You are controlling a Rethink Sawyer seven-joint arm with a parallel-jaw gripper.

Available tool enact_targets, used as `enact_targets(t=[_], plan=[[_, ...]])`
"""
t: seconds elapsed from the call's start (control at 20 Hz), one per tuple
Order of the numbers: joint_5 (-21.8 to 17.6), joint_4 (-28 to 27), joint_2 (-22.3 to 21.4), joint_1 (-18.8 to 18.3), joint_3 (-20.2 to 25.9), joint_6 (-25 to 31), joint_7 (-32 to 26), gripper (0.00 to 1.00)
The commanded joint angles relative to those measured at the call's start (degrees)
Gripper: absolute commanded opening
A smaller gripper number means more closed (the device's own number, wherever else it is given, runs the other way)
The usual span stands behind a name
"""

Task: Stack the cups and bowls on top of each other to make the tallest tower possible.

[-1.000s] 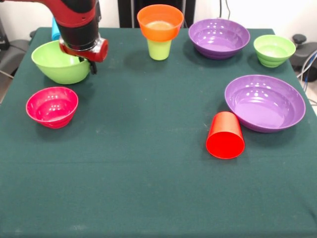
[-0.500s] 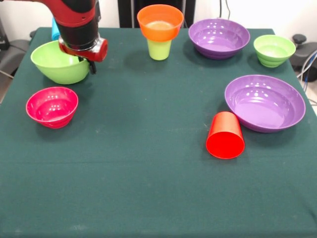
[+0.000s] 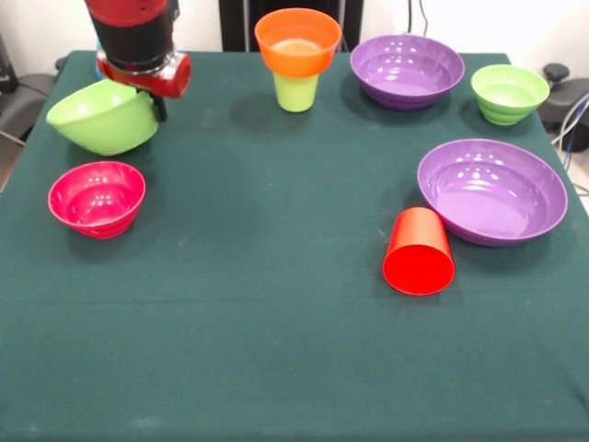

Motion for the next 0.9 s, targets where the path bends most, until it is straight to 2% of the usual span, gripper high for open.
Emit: enact_targets(t=[0.05,0.3,0.7,0.9], plan=[[3.17,5.5,-4.81,4.51,-1.84,5.6,2.17,0.0],[4.14,5.15,-4.75,8.27,-6.26,3.84,8.68,0.0],[5.13,3.86,-5.11,15.19,-14.3,3.02,14.37,0.0],[7.18,3.08,-5.07,17.31,-16.86,3.72,14.91,0.0]])
